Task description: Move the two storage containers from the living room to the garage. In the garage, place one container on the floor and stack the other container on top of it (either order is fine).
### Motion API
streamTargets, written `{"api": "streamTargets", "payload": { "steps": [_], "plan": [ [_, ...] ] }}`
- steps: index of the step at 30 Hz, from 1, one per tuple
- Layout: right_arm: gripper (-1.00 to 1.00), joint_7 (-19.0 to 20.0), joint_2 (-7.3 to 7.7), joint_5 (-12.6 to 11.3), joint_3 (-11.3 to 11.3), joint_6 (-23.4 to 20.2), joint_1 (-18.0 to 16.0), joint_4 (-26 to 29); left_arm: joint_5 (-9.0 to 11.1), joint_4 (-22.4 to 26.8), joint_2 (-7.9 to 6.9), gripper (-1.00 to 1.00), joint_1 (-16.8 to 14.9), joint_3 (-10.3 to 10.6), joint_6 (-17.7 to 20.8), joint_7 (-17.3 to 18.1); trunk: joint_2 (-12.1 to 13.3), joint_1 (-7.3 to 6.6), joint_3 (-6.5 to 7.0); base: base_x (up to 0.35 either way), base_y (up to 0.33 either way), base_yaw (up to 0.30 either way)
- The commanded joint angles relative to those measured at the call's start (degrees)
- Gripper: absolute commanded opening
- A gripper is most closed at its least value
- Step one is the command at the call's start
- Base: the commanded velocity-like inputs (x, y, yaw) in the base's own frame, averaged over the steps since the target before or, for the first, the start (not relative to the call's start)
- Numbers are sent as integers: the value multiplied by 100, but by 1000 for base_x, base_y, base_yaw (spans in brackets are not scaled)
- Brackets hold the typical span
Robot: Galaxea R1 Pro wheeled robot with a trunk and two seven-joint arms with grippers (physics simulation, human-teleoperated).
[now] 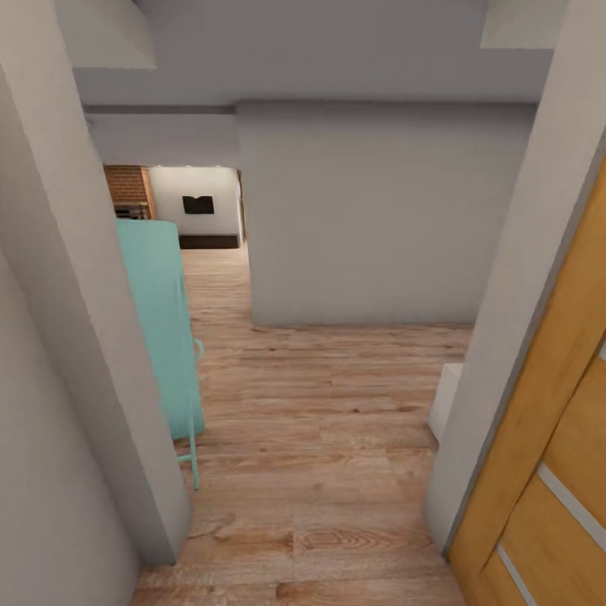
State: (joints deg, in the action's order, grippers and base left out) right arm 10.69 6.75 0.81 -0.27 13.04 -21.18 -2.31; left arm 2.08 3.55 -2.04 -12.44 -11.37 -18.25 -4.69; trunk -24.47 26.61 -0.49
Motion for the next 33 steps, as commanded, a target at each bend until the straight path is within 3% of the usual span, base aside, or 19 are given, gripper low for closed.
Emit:
{"api": "streamTargets", "payload": {
  "steps": [1, 33],
  "plan": [
    [100, 17, 2, 7, -3, 41, -9, -24, 21, -9, 1, 100, -4, 3, -21, -5, -6, 6, -5, 325, 0, 0],
    [100, 12, 2, 7, 1, 41, -9, -24, 12, -12, 12, 100, -4, 12, -21, 3, -6, 6, -5, 325, 0, 0]
  ]
}}
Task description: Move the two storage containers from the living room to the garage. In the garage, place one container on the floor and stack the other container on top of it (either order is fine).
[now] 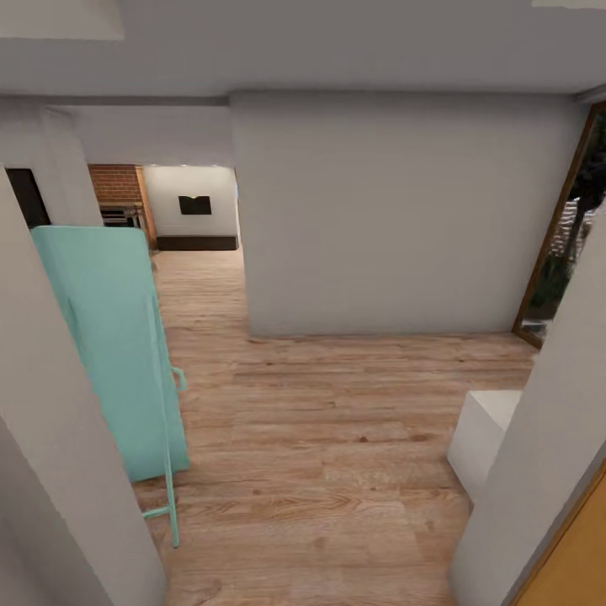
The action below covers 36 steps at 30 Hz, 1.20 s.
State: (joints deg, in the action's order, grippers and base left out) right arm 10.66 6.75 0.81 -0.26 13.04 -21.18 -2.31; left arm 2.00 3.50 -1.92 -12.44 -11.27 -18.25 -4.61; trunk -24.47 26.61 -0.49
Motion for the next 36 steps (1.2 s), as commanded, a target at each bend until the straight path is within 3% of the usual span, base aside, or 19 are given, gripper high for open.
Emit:
{"api": "streamTargets", "payload": {
  "steps": [1, 36],
  "plan": [
    [100, 15, 2, 7, -1, 41, -9, -24, 20, -8, 0, 100, -4, 2, -21, -5, -6, 6, -5, 325, 0, 0],
    [100, 34, 2, 16, -1, 49, -9, -24, 19, -8, 12, 100, -4, 8, -18, -5, -6, 6, -5, 325, 0, 37]
  ]
}}
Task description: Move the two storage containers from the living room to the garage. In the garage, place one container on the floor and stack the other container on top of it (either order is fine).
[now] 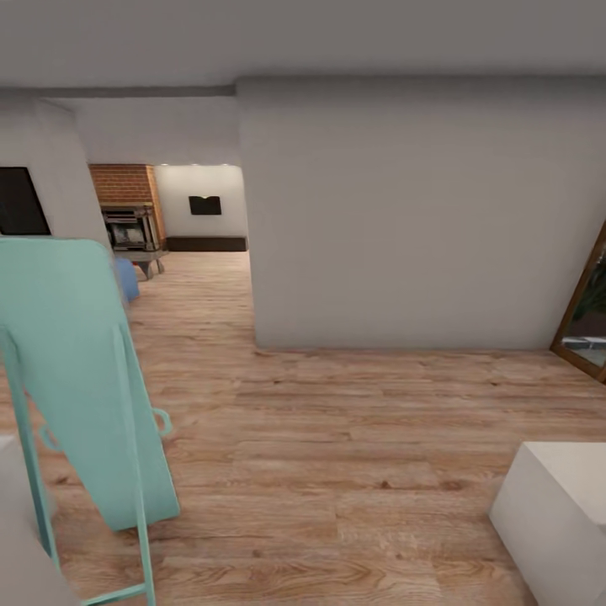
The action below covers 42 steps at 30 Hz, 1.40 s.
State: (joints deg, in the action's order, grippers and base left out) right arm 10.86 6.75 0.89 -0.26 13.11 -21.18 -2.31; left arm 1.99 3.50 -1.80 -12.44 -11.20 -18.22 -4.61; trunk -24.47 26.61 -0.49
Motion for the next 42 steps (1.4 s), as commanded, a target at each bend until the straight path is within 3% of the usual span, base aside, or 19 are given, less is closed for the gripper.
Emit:
{"api": "streamTargets", "payload": {
  "steps": [1, 42],
  "plan": [
    [100, 14, 2, 8, -1, 42, -9, -24, 20, -8, -1, 100, -2, -1, -22, -5, -6, 6, -5, 325, 0, 0],
    [100, 4, 2, 22, -9, 45, -9, -24, 28, -8, 1, 100, -4, -4, -24, -5, -6, 6, -5, 325, 0, 0]
  ]
}}
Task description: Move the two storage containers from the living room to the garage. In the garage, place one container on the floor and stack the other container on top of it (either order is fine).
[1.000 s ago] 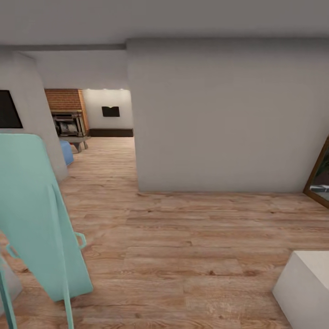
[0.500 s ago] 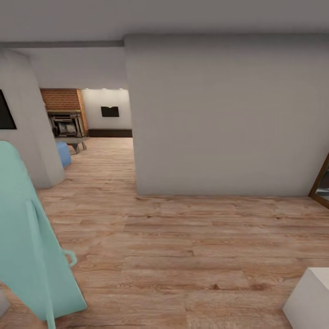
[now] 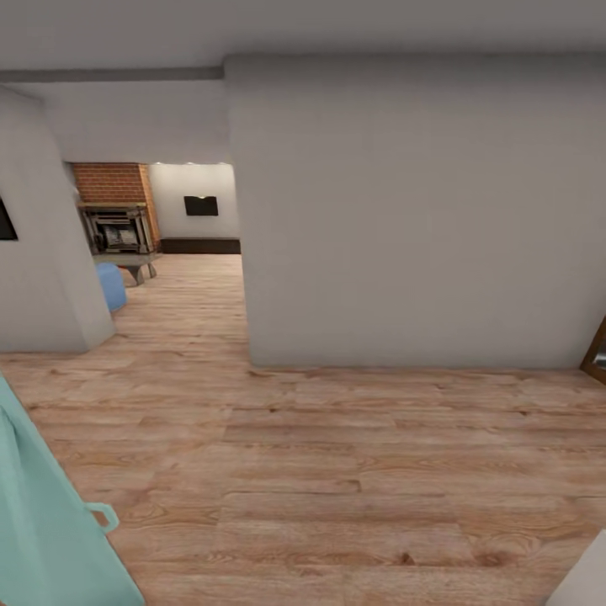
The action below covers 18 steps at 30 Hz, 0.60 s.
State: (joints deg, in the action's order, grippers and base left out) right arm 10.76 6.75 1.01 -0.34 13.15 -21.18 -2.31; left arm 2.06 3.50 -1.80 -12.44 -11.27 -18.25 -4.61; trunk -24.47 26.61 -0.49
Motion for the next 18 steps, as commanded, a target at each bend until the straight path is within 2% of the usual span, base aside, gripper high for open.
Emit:
{"api": "streamTargets", "payload": {
  "steps": [1, 18],
  "plan": [
    [100, 14, 2, 11, -1, 40, -9, -24, 21, -7, 0, 100, -4, 2, -21, -5, -6, 6, -5, 325, 0, 0],
    [100, 14, 3, 13, -1, 47, -9, -24, 14, -7, -5, 100, -4, 2, -21, -5, -6, 6, -5, 325, 0, 0]
  ]
}}
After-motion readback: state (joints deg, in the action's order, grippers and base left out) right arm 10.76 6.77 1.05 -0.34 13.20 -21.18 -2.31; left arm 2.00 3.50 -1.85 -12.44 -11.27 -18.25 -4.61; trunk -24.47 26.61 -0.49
